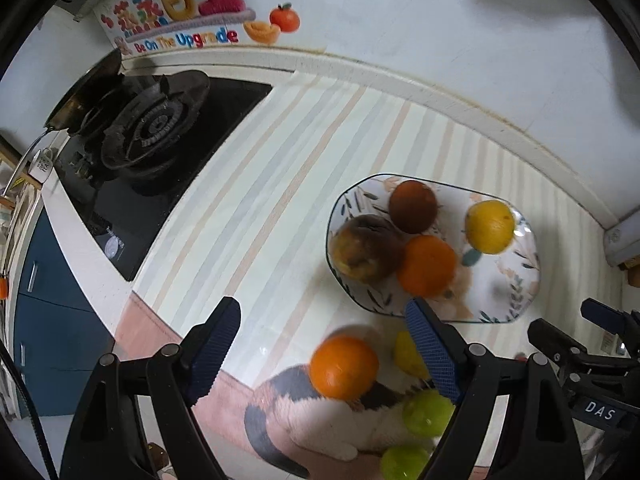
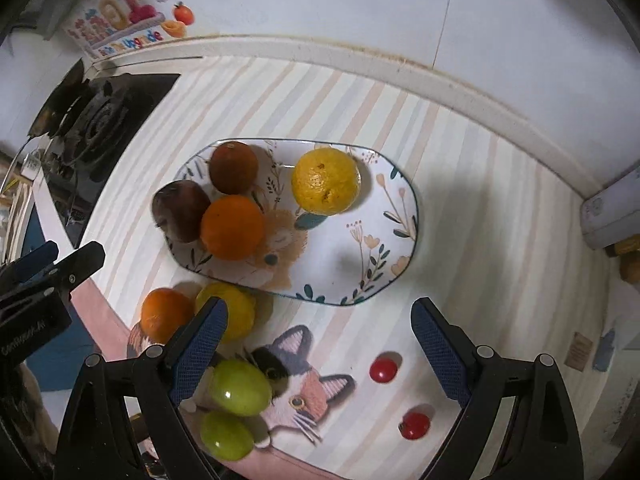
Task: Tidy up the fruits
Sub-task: 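Carry the apple and orange onto the floral plate and open both tools, then move both tools back from the plate toward the remaining fruits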
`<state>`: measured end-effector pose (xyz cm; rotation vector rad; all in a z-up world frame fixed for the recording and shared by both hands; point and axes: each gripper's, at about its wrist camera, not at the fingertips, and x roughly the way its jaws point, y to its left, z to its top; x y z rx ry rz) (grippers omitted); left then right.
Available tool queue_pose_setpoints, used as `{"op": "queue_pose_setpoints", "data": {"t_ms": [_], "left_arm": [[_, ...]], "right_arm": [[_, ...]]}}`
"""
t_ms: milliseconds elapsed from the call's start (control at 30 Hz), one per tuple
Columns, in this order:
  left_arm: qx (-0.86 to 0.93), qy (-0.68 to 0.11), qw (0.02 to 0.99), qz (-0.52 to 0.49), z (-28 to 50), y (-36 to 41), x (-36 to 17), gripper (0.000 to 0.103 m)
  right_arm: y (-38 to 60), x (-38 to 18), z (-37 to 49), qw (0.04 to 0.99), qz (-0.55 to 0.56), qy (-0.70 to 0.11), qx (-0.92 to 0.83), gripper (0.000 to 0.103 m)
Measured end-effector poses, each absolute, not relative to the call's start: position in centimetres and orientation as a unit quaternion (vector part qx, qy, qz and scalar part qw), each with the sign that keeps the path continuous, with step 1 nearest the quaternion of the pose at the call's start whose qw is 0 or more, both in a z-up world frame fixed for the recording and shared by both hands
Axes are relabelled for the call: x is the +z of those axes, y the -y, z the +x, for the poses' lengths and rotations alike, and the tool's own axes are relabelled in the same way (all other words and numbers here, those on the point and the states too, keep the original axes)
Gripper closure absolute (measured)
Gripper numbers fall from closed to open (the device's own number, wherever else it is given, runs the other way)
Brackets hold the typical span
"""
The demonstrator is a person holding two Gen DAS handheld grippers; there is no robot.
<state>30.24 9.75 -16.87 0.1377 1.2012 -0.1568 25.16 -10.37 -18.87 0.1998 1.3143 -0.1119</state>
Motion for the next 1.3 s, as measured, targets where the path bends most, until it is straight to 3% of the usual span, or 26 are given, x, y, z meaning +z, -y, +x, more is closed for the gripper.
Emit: {"op": "queue_pose_setpoints", "data": {"t_ms": [600,1200,1233,1267,1300], "left_arm": [[-0.102,-0.495,0.861,0.057,20.7,-9.4,-8.0,0.019],[-0.123,-0.489,0.863,0.041,16.6,-8.8,-6.3,0.019],[-0.120,-0.492,0.861,0.042,16.8,-8.8,-6.6,0.015],[-0.116,-0.493,0.861,0.044,16.9,-8.9,-6.8,0.003],[-0.111,-0.492,0.862,0.045,17.1,-9.0,-7.1,0.001]], "right_arm": [[11.0,-7.7,15.4,0.838,0.085,-0.536,-0.049,0.008],[11.8,-5.0,11.2,0.848,0.121,-0.516,-0.027,0.008],[11.8,-5.4,11.4,0.845,0.127,-0.519,-0.023,0.008],[11.8,-6.1,11.7,0.841,0.136,-0.524,-0.015,0.008],[11.6,-6.8,12.1,0.835,0.139,-0.532,-0.011,0.008]]}}
